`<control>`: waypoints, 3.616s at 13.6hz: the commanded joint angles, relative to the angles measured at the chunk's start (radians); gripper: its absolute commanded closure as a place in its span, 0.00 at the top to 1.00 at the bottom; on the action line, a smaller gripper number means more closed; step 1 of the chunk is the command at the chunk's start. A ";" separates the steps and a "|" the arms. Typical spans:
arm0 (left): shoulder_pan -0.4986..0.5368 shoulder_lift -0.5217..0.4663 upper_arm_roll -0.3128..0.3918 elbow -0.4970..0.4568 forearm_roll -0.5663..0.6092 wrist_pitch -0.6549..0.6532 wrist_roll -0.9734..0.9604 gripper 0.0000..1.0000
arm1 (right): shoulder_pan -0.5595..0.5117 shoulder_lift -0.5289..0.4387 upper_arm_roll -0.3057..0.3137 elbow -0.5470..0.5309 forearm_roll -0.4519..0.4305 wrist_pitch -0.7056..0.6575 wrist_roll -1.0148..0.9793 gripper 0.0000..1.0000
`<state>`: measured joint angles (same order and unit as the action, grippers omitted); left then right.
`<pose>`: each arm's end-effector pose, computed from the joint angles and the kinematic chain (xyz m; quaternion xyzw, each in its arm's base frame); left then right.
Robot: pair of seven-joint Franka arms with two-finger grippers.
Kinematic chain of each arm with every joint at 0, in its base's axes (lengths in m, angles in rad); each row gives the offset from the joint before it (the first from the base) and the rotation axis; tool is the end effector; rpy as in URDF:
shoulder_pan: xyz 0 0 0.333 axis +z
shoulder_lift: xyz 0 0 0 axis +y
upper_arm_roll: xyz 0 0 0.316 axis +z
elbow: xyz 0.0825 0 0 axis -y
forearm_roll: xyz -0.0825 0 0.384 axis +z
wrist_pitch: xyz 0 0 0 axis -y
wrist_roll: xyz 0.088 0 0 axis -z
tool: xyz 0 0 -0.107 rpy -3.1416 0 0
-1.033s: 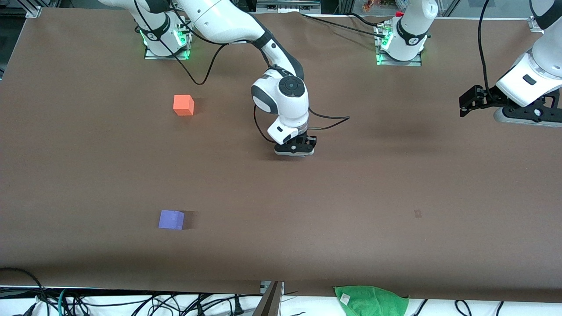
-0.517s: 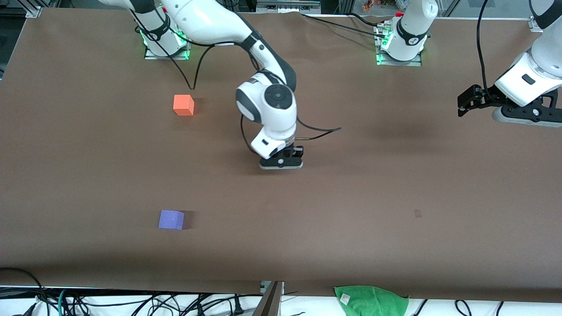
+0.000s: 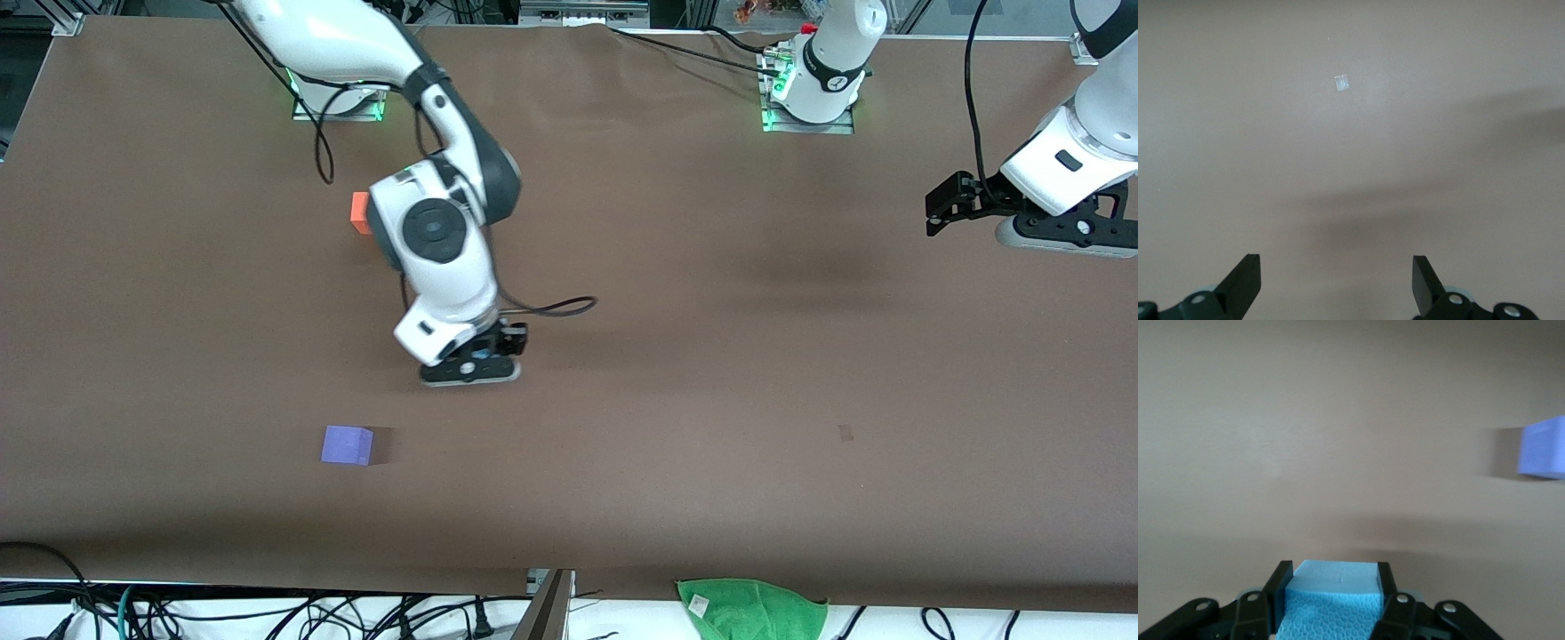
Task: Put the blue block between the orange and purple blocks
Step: 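Carry the blue cube with the right gripper toward the orange cube, then set the blue cube between the orange and purple cubes, open gripper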
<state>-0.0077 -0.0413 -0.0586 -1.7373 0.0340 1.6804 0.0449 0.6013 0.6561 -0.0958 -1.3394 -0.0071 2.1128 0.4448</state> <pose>0.5460 -0.0335 0.5777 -0.9982 0.0575 0.0076 0.0182 0.6414 0.3729 0.3557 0.9967 0.0435 0.0678 0.0007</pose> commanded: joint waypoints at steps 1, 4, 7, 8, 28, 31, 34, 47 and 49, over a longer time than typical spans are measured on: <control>0.005 0.012 -0.003 0.030 -0.026 -0.030 0.023 1.00 | -0.060 -0.111 0.013 -0.156 0.016 0.006 -0.070 0.31; 0.008 0.012 -0.001 0.030 -0.028 -0.038 0.026 1.00 | -0.152 -0.171 0.013 -0.259 0.019 0.013 -0.153 0.32; 0.006 0.012 -0.003 0.035 -0.026 -0.039 0.026 1.00 | -0.221 -0.216 0.013 -0.346 0.036 0.016 -0.175 0.32; 0.006 0.012 -0.003 0.035 -0.028 -0.039 0.026 1.00 | -0.233 -0.230 0.011 -0.375 0.044 0.022 -0.175 0.32; -0.020 0.024 -0.020 0.071 -0.025 -0.041 0.026 1.00 | -0.270 -0.332 -0.013 -0.908 0.079 0.576 -0.250 0.33; -0.017 0.024 -0.020 0.073 -0.025 -0.041 0.026 1.00 | -0.270 -0.331 -0.012 -0.929 0.078 0.612 -0.250 0.33; -0.021 0.024 -0.020 0.073 -0.025 -0.041 0.024 1.00 | -0.270 -0.331 -0.012 -0.928 0.078 0.612 -0.250 0.94; -0.017 0.040 -0.020 0.093 -0.026 -0.042 0.021 1.00 | -0.270 -0.346 -0.079 -0.517 0.072 0.074 -0.492 0.99; -0.017 0.052 -0.020 0.107 -0.026 -0.050 0.021 1.00 | -0.270 -0.351 -0.105 -0.395 0.064 -0.115 -0.523 0.99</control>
<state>-0.0295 -0.0210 -0.0794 -1.6878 0.0339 1.6636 0.0482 0.3333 0.3126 -0.1824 -1.8394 0.0501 2.1512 -0.0343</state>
